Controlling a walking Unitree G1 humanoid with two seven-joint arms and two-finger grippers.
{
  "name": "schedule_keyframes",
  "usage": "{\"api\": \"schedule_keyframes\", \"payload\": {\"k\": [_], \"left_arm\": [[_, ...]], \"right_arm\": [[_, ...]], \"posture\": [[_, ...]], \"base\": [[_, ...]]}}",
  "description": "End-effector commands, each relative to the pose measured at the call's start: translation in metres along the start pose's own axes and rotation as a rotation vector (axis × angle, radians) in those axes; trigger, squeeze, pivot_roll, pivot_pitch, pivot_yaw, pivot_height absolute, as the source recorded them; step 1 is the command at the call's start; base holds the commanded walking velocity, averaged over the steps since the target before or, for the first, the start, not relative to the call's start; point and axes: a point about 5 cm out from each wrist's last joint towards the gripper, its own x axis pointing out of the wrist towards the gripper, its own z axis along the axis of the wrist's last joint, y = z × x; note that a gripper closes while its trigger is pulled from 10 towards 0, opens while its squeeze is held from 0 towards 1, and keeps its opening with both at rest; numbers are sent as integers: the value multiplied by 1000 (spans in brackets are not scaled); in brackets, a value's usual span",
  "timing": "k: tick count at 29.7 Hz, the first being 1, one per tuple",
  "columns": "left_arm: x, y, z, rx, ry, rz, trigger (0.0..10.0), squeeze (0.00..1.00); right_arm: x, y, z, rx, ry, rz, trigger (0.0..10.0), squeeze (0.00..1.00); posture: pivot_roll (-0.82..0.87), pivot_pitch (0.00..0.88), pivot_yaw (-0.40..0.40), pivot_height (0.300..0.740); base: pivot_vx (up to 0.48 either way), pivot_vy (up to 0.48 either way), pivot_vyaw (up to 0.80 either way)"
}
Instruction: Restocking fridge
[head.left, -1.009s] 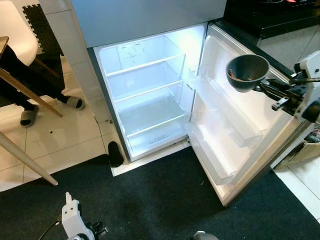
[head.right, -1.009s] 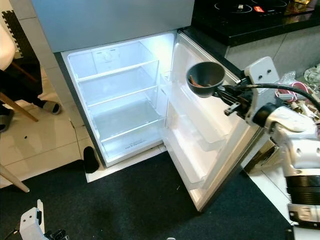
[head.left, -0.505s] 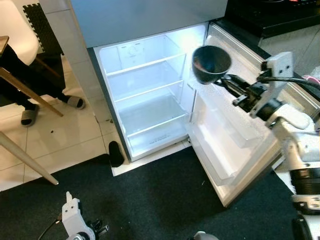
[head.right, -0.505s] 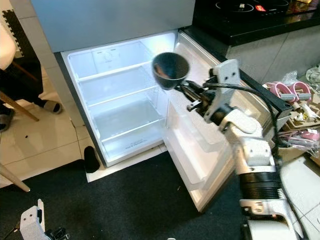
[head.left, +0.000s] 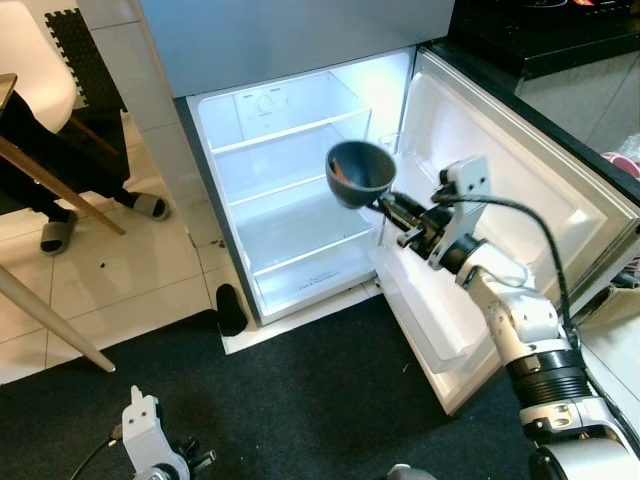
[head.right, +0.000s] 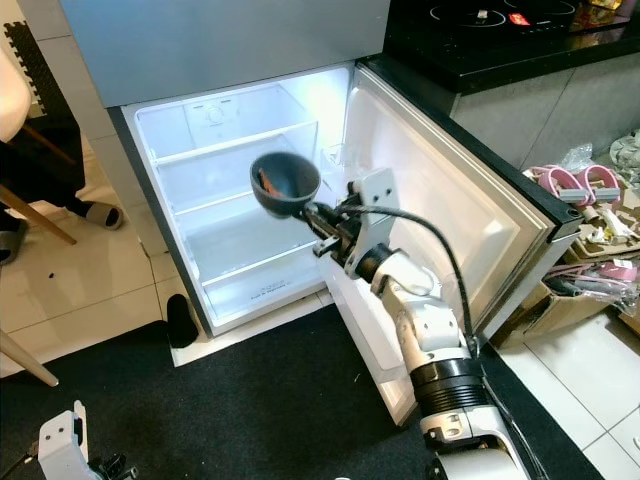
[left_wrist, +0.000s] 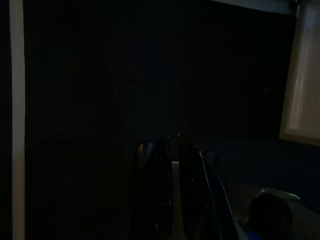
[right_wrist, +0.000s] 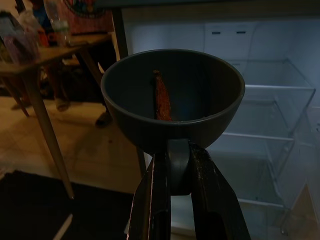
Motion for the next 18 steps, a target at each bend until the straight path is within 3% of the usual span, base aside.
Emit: {"api": "schedule_keyframes", "payload": {"k": [1, 7, 14, 18], "left_arm": [[0, -1, -8, 6, 6, -2, 10000, 0], [-1, 0, -15, 79, 50, 27, 10000, 0], [2, -8, -16, 80, 40, 23, 10000, 0], [1, -9, -28, 47, 55, 36, 10000, 0]], "right_arm": [[0, 2, -10, 6, 12, 0, 10000, 0], [1, -1, -26, 33, 38, -20, 10000, 0], [-2, 5, -38, 20, 62, -12, 10000, 0], [-2, 4, -39, -11, 74, -11, 10000, 0]], "posture": [[-20, 31, 10, 740], [-42, 21, 17, 740], [-65, 34, -1, 740], [-83, 24, -6, 740]], "base": [[0, 0, 0], [0, 0, 0], [0, 0, 0], [180, 0, 0]]}}
